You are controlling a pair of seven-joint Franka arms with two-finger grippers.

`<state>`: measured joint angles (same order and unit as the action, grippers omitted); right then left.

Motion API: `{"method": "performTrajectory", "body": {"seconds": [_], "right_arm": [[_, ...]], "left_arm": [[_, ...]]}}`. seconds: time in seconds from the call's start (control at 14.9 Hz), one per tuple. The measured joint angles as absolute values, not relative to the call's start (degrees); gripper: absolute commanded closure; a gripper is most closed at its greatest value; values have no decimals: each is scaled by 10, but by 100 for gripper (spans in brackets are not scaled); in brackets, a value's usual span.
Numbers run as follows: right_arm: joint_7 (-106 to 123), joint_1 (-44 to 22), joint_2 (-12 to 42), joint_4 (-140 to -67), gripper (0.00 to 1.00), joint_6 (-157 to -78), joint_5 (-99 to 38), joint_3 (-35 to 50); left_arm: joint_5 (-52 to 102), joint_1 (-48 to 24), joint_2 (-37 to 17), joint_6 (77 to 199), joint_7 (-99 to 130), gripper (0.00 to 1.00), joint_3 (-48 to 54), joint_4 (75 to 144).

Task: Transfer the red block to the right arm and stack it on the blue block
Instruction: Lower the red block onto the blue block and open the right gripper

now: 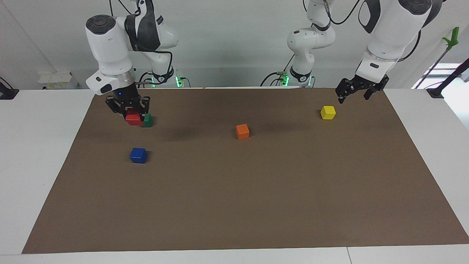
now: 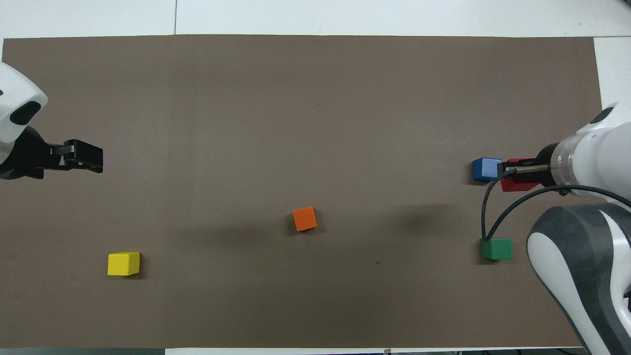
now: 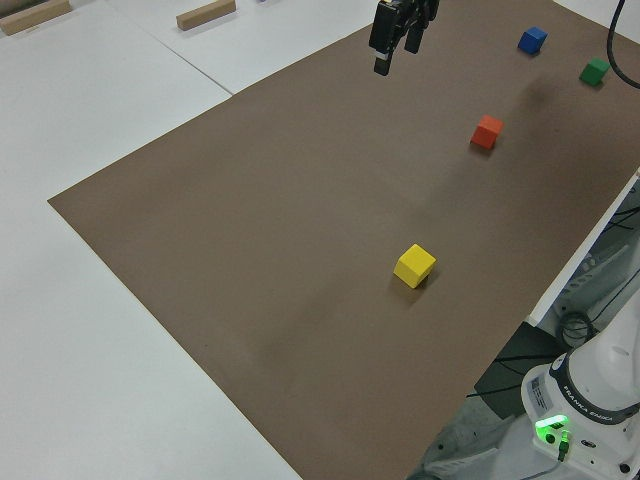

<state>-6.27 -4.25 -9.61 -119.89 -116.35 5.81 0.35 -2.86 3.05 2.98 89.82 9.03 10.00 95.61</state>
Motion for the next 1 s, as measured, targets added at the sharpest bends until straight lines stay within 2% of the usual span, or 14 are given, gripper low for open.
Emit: {"method": "performTrajectory", "body": {"seconds": [0.13,0.54,0.74,1.0], "right_arm": [[-63,-41,-100,-1236,100,-1217,59,3],[-59,-19,-92,-1327,100,-1371,60,2],[-52,2,-76,-1351,100,-1437,60,2],[-51,14,-49,-1357,100,-1478,60,1]], "left_arm": [[-29,-1,31,898,90,0,65,955],[-26,-3,32,897,91,0,59,955],[-26,-3,32,896,91,0,58,956],[-26,-3,32,897,81,0,57,962]]}}
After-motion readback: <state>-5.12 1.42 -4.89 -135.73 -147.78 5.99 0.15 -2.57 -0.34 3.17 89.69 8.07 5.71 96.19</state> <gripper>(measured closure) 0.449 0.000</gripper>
